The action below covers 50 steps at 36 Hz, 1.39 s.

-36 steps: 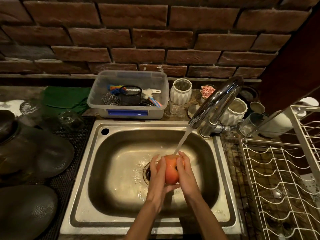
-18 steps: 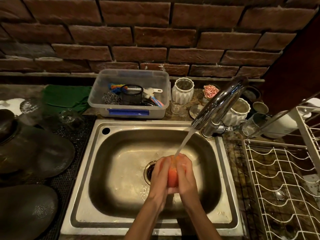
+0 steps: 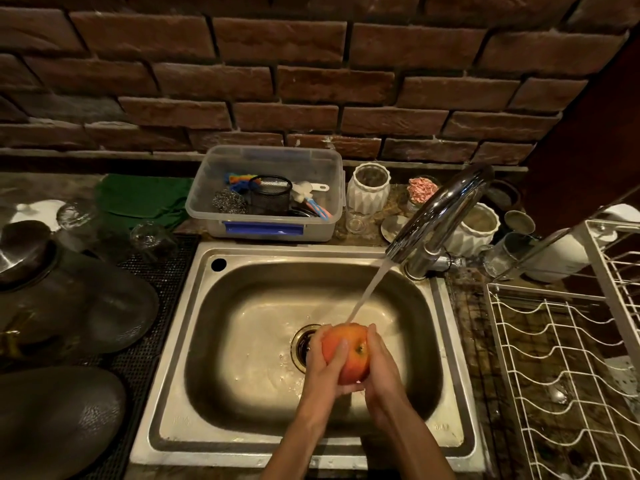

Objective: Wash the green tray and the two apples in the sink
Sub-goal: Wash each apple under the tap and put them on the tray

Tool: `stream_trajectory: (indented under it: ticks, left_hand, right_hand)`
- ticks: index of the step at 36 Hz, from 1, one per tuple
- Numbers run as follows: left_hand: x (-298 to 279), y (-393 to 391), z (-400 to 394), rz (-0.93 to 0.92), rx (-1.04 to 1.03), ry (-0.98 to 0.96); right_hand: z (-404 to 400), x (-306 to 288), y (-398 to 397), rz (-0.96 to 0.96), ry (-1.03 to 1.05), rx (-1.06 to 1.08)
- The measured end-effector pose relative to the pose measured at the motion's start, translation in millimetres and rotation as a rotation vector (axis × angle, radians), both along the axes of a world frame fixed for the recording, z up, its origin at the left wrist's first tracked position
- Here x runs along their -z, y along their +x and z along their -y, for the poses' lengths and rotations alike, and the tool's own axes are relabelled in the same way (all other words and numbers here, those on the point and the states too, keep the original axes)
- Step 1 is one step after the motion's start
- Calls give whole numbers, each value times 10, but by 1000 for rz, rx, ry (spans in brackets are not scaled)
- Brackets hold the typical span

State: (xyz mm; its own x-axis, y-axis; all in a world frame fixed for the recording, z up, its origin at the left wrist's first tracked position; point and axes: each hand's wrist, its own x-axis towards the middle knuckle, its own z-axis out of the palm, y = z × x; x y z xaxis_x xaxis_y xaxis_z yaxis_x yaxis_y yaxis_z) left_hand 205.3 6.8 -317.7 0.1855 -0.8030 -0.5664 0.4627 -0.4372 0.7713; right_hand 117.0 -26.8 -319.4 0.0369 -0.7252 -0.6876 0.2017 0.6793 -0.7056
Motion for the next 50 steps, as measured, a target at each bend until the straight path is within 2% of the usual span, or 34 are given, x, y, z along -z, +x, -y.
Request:
stream_trajectory:
  ticks: [5,11,14,21,24,32,38,45,50]
  left_hand:
    - [85,26,34,-4,-51,22]
    - [64,55,-8,-10,-30,21]
    - [34,57,-36,-11,-26,20]
    - [-88,209,-146,-4,220,59]
    - [-130,297,-179,-18,287,51]
    - [-254,341,-238,-58,266,44]
    - [-383,378,-291,-46,269,33]
    - [-616,444,-324,57,320,-28]
    - [-761,490,-336,100,358,-31]
  right_hand:
    - [-83,34,10,-43,-106,-138]
    - [-132,-10,-86,112,-108,-150]
    - [-134,-12,-158,129,-132,-174]
    - [-220,-107,-298,-6,-217,-235]
    - [-235,-184,-367,-7,-255,-255]
    - [-198,-395,-498,145,-133,-314]
    - [-216,-495,-513,102,-128,-405]
    - [-275,-488,-541,205,-179,-371]
    - [-286,-596,-503,139,-192,-392]
